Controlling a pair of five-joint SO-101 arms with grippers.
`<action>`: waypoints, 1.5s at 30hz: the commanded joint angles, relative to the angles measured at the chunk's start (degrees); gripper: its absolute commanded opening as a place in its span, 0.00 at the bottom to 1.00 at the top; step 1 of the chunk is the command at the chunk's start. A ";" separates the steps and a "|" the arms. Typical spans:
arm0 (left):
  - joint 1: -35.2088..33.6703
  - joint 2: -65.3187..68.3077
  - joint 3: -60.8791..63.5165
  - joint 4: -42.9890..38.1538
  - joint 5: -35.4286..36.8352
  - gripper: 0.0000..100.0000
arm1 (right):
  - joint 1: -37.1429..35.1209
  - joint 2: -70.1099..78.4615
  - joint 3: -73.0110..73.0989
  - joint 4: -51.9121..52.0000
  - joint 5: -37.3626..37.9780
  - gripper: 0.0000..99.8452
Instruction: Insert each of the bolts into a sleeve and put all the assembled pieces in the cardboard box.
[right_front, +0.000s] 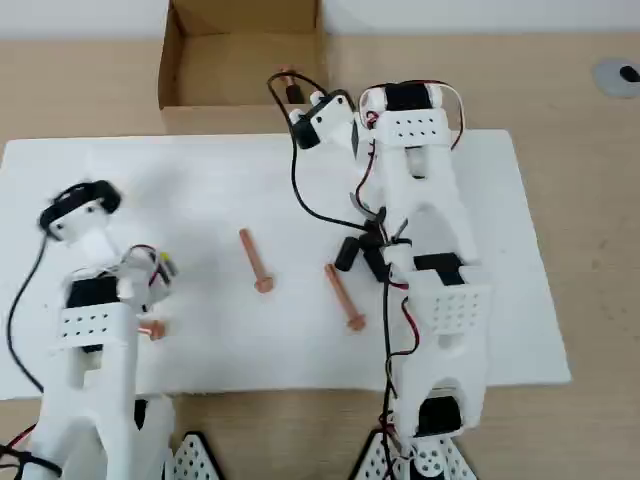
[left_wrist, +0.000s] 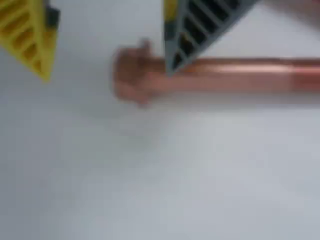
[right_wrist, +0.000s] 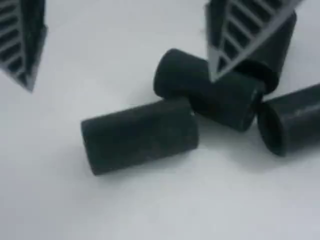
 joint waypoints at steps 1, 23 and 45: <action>-2.64 -0.57 -2.73 2.64 2.29 0.16 | 1.45 -3.91 -0.04 0.88 0.53 0.27; 6.15 -0.13 4.75 -4.22 -5.80 0.01 | 1.63 -4.00 -0.57 0.88 2.20 0.27; -5.89 -0.04 1.23 -13.01 24.62 0.22 | 1.45 -9.27 0.04 0.88 3.78 0.27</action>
